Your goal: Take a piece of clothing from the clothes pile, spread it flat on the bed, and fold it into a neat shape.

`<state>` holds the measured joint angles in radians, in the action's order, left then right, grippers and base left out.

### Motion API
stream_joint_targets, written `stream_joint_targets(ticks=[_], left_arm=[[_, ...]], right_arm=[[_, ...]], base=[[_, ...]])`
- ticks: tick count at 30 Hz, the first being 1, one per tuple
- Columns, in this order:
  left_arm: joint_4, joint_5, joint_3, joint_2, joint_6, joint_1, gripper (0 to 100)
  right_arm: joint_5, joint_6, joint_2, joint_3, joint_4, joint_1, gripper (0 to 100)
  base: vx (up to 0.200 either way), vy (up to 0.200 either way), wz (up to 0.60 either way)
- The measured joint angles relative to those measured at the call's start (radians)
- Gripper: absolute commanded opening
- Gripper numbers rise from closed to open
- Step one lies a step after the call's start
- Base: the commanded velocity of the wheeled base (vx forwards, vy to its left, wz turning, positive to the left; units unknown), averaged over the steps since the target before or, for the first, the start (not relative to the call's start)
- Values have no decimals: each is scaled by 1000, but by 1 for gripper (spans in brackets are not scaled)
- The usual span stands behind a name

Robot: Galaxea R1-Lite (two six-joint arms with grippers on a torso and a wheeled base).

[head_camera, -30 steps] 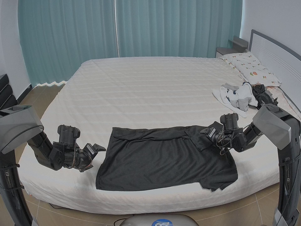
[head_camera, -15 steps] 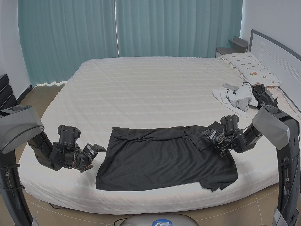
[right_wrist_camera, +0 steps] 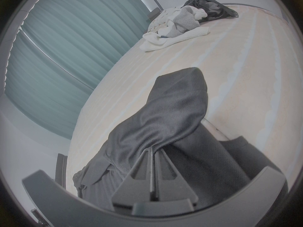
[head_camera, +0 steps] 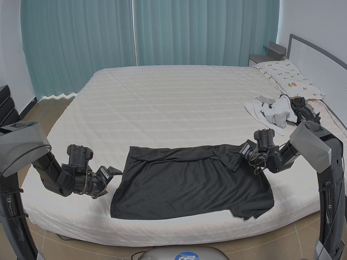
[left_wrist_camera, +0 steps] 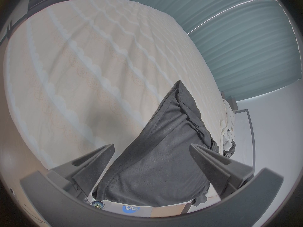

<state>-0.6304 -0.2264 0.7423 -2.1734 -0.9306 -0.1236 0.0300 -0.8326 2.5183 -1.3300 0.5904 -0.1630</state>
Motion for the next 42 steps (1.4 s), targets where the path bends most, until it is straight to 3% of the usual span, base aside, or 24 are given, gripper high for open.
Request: stream_joint_targets(ticks=[6, 13, 23, 24, 42], left_arm=[[0, 2, 2, 0, 0, -1, 100], [0, 5, 2, 0, -1, -1, 100], [-3, 9, 2, 0, -2, -1, 100], [-10, 10, 2, -1, -2, -1, 100], [-28, 13, -1, -8, -3, -3, 100]], right_arm=[[6, -1, -16, -67, 0, -5, 0], [38, -1, -6, -279, -1, -23, 0], [136, 29, 156, -590, 42, -38, 0], [146, 43, 203, -621, 69, -40, 100], [141, 84, 285, -671, 241, 51, 100]], base=[[0, 0, 0], [0, 0, 0], [0, 0, 0], [0, 0, 0], [0, 0, 0]])
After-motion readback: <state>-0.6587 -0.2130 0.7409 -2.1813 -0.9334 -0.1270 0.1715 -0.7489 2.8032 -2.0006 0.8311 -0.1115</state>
